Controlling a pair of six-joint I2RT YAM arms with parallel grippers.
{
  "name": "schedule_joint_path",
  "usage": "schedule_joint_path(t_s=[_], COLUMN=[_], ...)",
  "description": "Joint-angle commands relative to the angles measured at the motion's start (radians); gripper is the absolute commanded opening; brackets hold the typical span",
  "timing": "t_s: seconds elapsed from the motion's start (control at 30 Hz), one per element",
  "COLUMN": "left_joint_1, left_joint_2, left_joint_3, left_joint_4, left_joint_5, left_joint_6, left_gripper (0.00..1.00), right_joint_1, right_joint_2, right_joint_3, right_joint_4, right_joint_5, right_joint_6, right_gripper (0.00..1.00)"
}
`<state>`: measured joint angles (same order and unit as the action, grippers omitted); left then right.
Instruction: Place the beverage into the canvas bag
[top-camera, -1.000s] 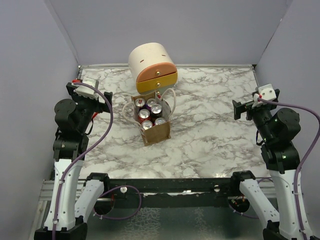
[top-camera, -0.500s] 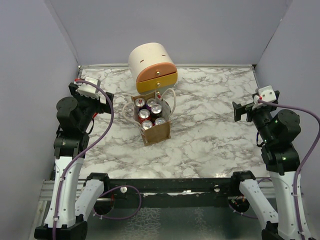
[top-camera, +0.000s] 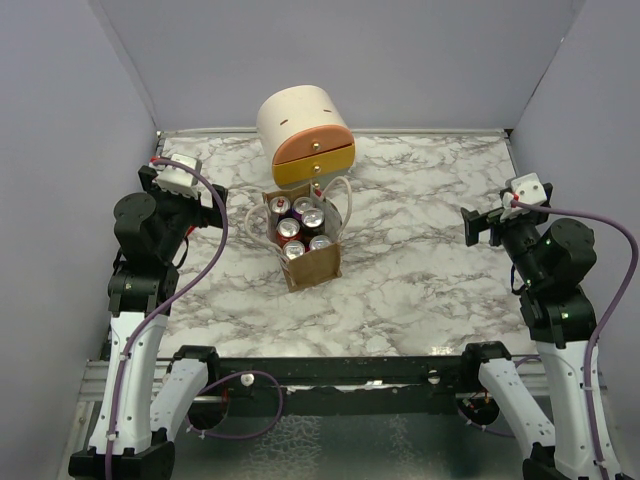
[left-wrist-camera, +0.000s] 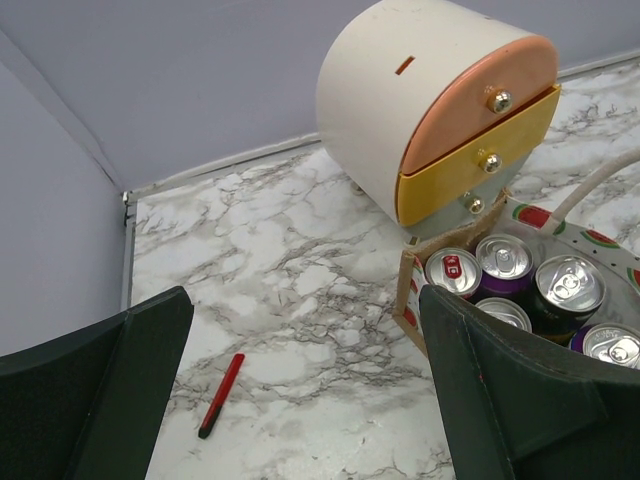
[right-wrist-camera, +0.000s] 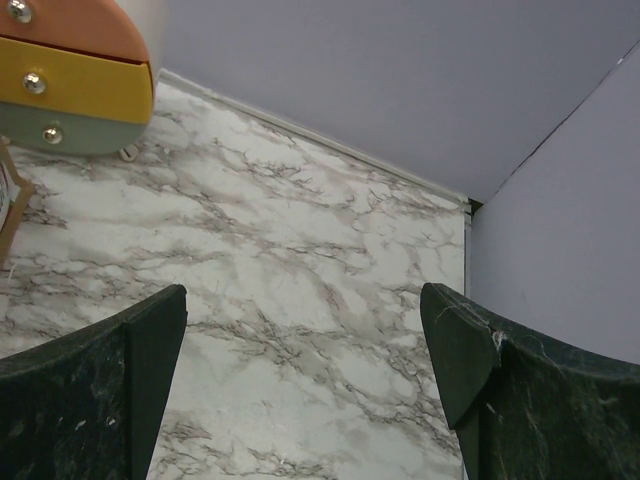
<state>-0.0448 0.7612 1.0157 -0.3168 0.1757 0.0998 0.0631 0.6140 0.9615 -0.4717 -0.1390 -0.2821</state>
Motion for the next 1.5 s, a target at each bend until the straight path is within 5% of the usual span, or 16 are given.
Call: schedule_joint_path(t_s=[0.0,1.47], left_joint_1=[0.008,0.013], left_joint_2=[-0.005,-0.001], left_joint_3=[0.029,0.024], left_joint_4=[0.001,-0.003], left_joint_5=[-0.015,-0.047], left_joint_6=[-0.002,0.009], left_gripper=[0.99,0.99], right_joint_1=[-0.011,-0.022], right_joint_2=[-0.005,-0.011], right_joint_3=[0.006,-0.023], right_joint_4=[-0.016,-0.002], right_joint_5=[-0.03,0.018], right_joint_6=[0.003,0.003], right_gripper=[1.0,1.0])
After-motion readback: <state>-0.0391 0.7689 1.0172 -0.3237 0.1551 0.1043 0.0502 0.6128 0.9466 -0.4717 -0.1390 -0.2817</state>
